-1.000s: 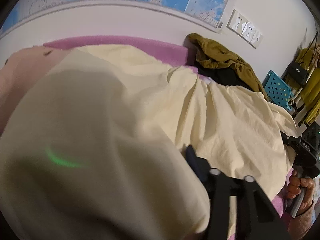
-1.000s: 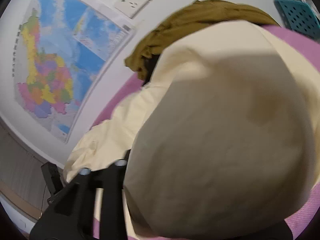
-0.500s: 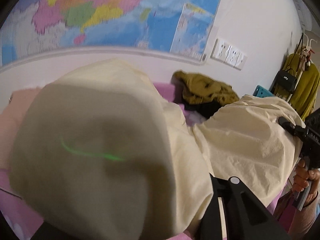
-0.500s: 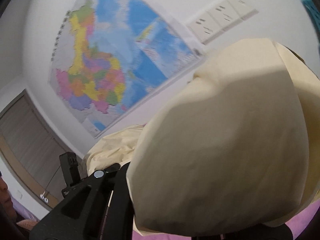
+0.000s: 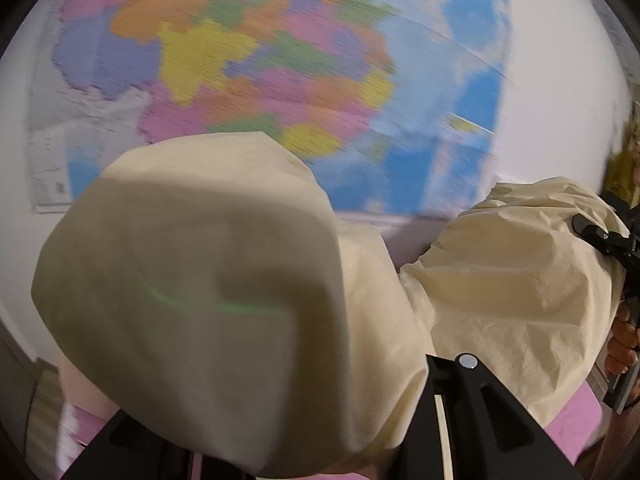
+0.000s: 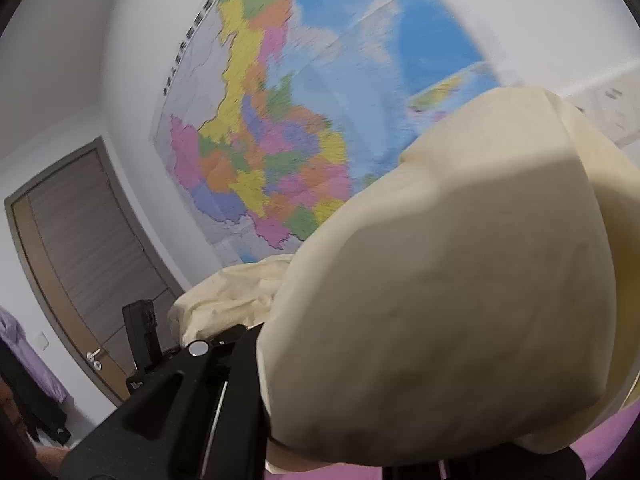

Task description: Fold large clothes

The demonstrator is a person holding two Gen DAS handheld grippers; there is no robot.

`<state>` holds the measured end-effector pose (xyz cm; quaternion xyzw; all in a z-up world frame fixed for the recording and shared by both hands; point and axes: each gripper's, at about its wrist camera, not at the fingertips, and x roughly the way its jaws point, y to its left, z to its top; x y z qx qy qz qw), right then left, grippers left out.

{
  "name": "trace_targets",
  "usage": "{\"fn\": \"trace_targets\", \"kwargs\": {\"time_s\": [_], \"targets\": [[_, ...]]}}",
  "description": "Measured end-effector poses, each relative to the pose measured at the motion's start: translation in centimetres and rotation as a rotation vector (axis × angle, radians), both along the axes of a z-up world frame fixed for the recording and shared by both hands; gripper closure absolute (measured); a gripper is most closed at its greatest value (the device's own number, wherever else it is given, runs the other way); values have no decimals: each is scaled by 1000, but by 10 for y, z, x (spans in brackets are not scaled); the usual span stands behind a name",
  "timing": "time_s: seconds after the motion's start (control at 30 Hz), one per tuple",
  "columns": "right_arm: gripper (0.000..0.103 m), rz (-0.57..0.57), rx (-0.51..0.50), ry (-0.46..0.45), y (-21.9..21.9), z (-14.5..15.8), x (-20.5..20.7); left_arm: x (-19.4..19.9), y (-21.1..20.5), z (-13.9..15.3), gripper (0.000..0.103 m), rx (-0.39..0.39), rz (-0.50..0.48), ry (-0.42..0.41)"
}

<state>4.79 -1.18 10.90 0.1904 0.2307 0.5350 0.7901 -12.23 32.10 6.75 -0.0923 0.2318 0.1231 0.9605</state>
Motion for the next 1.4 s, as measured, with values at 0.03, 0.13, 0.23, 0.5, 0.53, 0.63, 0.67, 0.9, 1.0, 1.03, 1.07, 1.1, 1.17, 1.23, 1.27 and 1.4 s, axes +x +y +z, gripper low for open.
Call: {"fn": "trace_targets", "kwargs": {"time_s": [0.03,0.13,0.23,0.5,0.53,0.63,0.67,0.9,1.0,1.03,1.07,1.1,1.17,1.23,1.27,1.4], "targets": [[93,14,-4,1,13,3,5,0,10,4,80,9,23,1],[93,64,-7,16,55,7,21,1,41,15,80,20,101,2],[93,112,-27,12,98,10,30,7,74,26,81,38,188,4],[93,247,17,24,218,11,42,7,178,35,81,81,428,14],[93,263,30,19,235,9,41,6,193,35,81,85,452,16],[93,304,35,-7,274,1,32,1,233,30,81,102,527,7],[93,324,25,-21,290,-11,24,-2,247,24,80,110,557,4],[88,466,-233,244,339,-168,1,-17,338,-126,77,-101,702,295],[74,479,-215,313,320,-188,4,-31,349,-156,75,-182,685,280],[69,484,-214,324,313,-186,4,-32,349,-156,75,-178,681,276],[66,484,-212,321,307,-184,4,-32,348,-154,75,-165,681,276],[63,483,-209,307,298,-181,3,-31,348,-152,75,-161,680,277],[59,480,-212,313,282,-179,4,-32,347,-149,75,-162,672,270],[50,446,-189,360,257,-182,13,-30,345,-149,74,-155,668,276],[49,428,-178,371,248,-183,16,-31,344,-150,73,-156,665,273],[44,318,-136,443,206,-191,31,-42,334,-152,70,-162,651,265]]}}
